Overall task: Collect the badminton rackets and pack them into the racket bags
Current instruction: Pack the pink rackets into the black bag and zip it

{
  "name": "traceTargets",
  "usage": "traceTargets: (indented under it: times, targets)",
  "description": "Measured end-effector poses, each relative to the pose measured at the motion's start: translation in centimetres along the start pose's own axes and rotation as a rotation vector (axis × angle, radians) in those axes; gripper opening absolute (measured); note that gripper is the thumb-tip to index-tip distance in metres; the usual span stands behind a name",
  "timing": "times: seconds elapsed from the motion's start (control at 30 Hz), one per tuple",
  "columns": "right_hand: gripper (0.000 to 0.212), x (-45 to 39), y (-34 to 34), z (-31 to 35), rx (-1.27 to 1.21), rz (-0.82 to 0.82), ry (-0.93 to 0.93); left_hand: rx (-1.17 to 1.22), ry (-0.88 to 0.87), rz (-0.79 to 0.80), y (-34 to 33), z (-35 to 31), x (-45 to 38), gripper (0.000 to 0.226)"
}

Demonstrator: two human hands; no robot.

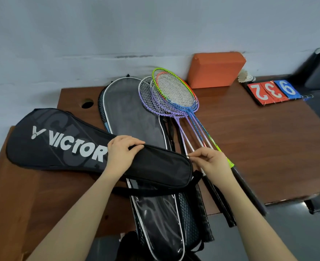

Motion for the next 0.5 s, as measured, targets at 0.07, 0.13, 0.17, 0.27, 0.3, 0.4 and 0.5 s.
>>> traceTargets:
  times: [0.07,0.13,0.17,0.27,0.3,0.4,0.5]
  targets:
    - [0.027,0.6,-0.1,-0.7,0.051,-0.014,0.021,0.009,0.005,-0.007,-0.6,0.0,0.3,0.01]
    - [0.021,1.2,-0.1,-1.5,0.124,-0.024,0.041,0.015,0.016,-0.011,-1.2,-0.2,0.7,0.01]
    - [0.018,1.5,-0.1,-1.8,0.17,-0.023,0.056,0.024,0.021,-0.012,-1.6,-0.2,0.9,0.01]
    - [0.015,2.1,0.1,-2.8,0.22,0.002,0.074,0.079,0.028,-0.008,-2.2,-0.7,1.8,0.01]
    - [0.015,2.4,0.2,-3.1,0.228,0.013,0.082,0.102,0.024,0.005,-2.3,-0.9,2.0,0.01]
    - [0.018,3.0,0.7,-3.9,0.251,-0.002,0.083,0.137,-0.033,0.078,-2.5,-1.3,2.7,0.009]
    - [0.02,2.8,1.1,-4.7,0.164,0.019,0.033,0.179,-0.073,0.144,-3.1,-1.2,3.6,0.012]
Point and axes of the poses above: each hand's wrist, its own x-axis away from the middle knuckle, its own y-axis out of the back of the hand, z = x × y, the point moved 3 cm from there along -x, towards the middle knuckle, and after that the axes turned 15 degrees about x, right-handed, at the moved point
